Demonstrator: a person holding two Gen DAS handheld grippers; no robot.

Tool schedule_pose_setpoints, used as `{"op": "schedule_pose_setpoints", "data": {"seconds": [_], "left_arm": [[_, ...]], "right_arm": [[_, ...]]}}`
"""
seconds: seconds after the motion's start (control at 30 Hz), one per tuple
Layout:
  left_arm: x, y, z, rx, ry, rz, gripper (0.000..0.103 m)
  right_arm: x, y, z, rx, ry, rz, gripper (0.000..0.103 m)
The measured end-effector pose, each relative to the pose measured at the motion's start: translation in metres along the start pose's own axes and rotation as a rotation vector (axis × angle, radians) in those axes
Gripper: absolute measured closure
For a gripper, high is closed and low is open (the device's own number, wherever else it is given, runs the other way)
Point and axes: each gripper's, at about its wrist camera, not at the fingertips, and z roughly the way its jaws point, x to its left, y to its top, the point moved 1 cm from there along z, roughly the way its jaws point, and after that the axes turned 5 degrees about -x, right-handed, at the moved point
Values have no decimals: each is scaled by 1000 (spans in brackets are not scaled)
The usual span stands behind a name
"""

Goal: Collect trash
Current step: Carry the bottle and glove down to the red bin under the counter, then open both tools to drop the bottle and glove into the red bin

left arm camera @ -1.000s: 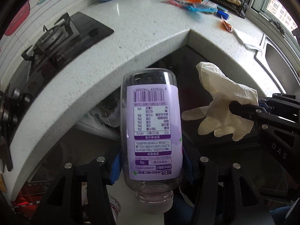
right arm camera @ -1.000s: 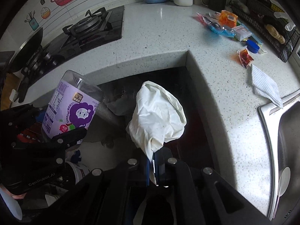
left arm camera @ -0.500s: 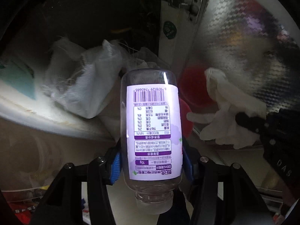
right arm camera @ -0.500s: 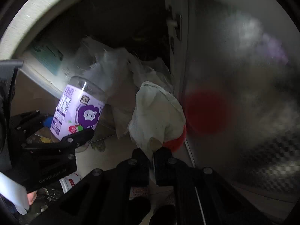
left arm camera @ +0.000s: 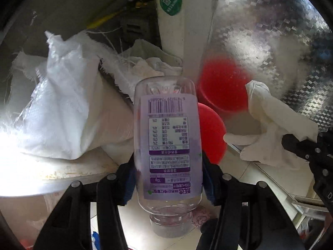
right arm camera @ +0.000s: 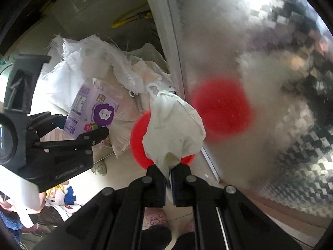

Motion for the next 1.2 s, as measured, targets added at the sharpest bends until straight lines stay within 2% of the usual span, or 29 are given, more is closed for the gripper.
{"op": "schedule_pose_setpoints", "data": {"seconds": [0.2, 0.23, 0.3, 0.43, 0.6, 0.87, 1.2], "left_arm": [[-2, 5, 3, 8, -60, 2, 49], [-1, 6, 3, 1, -65, -4, 36], [2, 7, 0, -16, -80, -26, 19], [9, 9, -4, -26, -125, -97, 19], [17, 6, -7, -26, -62, -104, 19], [41, -9, 2, -4, -11, -127, 19], [55, -25, 0, 8, 32, -151, 19]], "right_arm": [[4, 3, 0, 4, -15, -1, 99], [5, 4, -1, 7, -16, -1, 99], [5, 5, 0, 8, -23, -7, 99], [9, 8, 4, 5, -29, -25, 99], [20, 11, 5, 18, -18, -64, 99], [43, 19, 18, 54, 21, -142, 99], [54, 20, 29, 74, 11, -209, 99]]}}
